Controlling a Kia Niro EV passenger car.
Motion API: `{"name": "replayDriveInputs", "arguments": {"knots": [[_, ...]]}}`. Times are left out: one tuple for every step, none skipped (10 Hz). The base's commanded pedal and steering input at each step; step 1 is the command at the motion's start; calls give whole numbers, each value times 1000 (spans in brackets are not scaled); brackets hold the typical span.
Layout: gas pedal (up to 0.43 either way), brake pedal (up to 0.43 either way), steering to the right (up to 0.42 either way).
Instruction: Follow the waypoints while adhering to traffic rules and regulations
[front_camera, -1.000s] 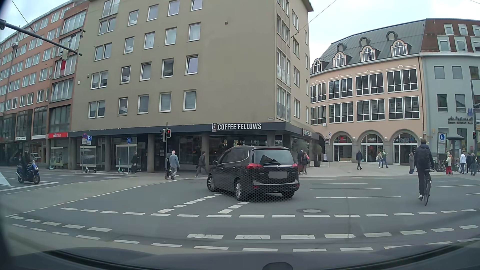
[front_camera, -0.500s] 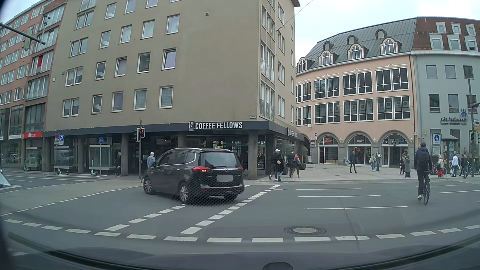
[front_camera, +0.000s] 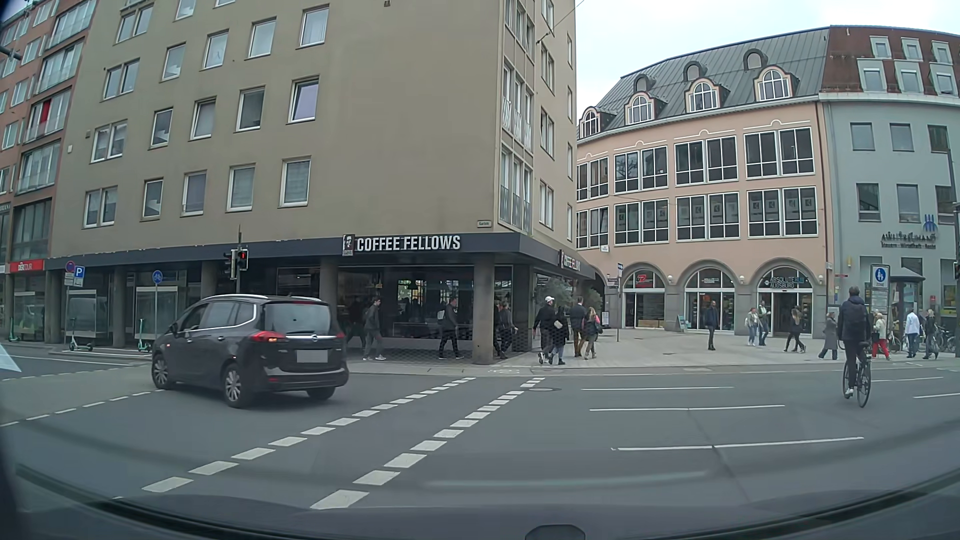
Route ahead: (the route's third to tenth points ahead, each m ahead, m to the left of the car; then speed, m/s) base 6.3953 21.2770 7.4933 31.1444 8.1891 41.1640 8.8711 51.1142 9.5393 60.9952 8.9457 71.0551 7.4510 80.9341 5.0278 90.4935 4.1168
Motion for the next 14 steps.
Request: {"name": "replayDriveInputs", "arguments": {"knots": [[150, 0, -28], [150, 0, -60], [150, 0, -96], [150, 0, -136], [150, 0, -186], [150, 0, -234], [138, 0, -261], [138, 0, -291], [138, 0, -309], [150, 0, -333], [169, 0, -352], [177, 0, -371], [177, 0, -385], [177, 0, -405]]}}
